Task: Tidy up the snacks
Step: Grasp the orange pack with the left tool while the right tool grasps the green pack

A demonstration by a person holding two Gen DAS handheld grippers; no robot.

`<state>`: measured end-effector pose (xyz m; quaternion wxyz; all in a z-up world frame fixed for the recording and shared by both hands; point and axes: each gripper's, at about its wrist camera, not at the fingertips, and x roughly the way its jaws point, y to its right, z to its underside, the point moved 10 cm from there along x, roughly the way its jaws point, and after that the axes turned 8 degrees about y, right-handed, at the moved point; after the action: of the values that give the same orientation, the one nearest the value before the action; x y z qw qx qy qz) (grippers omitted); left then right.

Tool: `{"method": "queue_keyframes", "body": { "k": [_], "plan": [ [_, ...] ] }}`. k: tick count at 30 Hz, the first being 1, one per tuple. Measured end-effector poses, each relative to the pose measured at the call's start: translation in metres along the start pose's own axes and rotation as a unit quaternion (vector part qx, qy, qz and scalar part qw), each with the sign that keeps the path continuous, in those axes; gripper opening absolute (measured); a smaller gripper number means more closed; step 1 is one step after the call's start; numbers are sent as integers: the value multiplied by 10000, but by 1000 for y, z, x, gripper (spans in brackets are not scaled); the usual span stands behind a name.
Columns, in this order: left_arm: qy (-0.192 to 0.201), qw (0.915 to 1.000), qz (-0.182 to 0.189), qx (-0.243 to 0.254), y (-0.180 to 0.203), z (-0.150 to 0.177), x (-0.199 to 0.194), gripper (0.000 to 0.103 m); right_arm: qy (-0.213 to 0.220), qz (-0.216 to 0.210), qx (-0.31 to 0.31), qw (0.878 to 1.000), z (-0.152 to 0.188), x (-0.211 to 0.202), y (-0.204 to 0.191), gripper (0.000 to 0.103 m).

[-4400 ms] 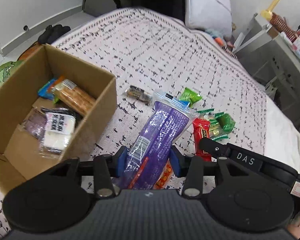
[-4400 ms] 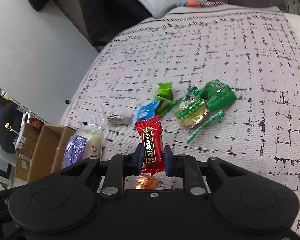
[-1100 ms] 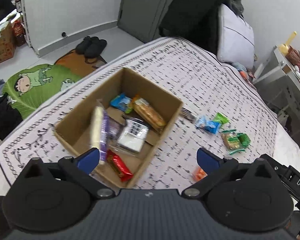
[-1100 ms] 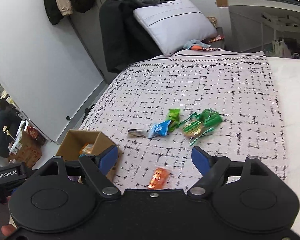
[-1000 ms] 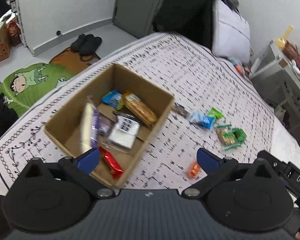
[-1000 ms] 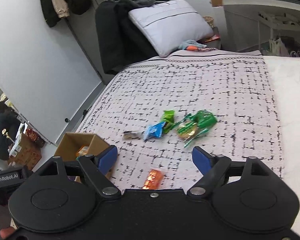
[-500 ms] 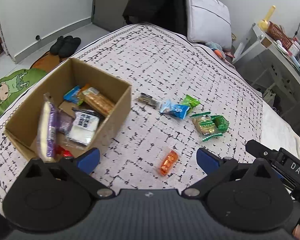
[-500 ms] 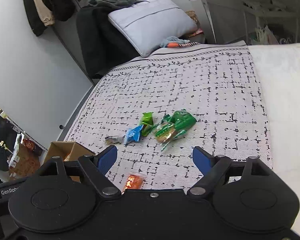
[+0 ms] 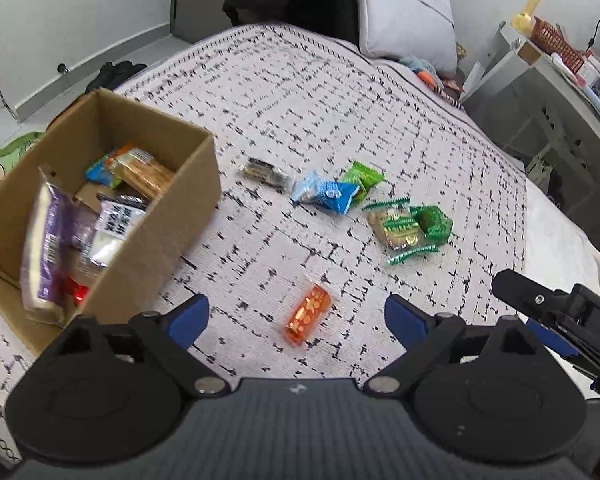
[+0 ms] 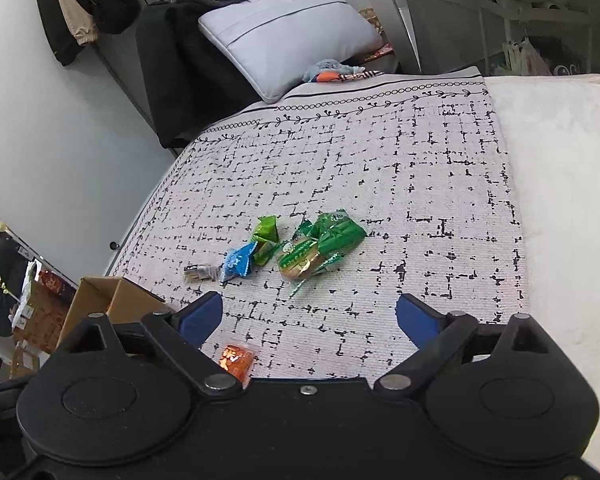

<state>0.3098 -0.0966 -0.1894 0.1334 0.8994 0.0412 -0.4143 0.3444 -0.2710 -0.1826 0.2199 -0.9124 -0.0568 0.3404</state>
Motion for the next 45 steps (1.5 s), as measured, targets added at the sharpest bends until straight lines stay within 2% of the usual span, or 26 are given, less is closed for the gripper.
{"method": "queue_keyframes", "body": {
  "k": [8, 13, 20, 23, 27, 32, 36, 39, 45],
  "plan": [
    [-253, 9996, 95, -16, 13, 15, 26, 79, -12, 134, 192, 9997, -2, 19, 16, 95],
    [-440, 9990, 54, -15, 14, 25, 47, 66, -23, 125, 352, 9993, -2, 31, 23, 95],
    [-670, 9977, -141, 9, 3, 37, 80, 63, 26, 217, 538, 9983, -7, 47, 35, 95],
    [-657, 9976, -235, 32, 0, 37, 90, 55, -14, 285, 576, 9979, -7, 60, 40, 94],
    [-554, 9979, -318, 123, 2, 28, 96, 27, -117, 276, 761, 9966, -7, 77, 46, 88],
    [-509, 9983, -259, -63, 0, 17, 101, 27, -126, 306, 721, 9968, -7, 89, 44, 88],
    [-486, 9984, -254, -159, -2, 12, 103, 26, -124, 368, 529, 9978, -12, 97, 41, 87],
    [-458, 9985, -226, -189, -2, 8, 101, 26, -84, 240, 458, 9986, -12, 100, 35, 87],
    [-426, 9987, -170, -237, -3, -2, 94, 26, -95, 344, 135, 9993, -11, 110, 27, 87]
  ]
}}
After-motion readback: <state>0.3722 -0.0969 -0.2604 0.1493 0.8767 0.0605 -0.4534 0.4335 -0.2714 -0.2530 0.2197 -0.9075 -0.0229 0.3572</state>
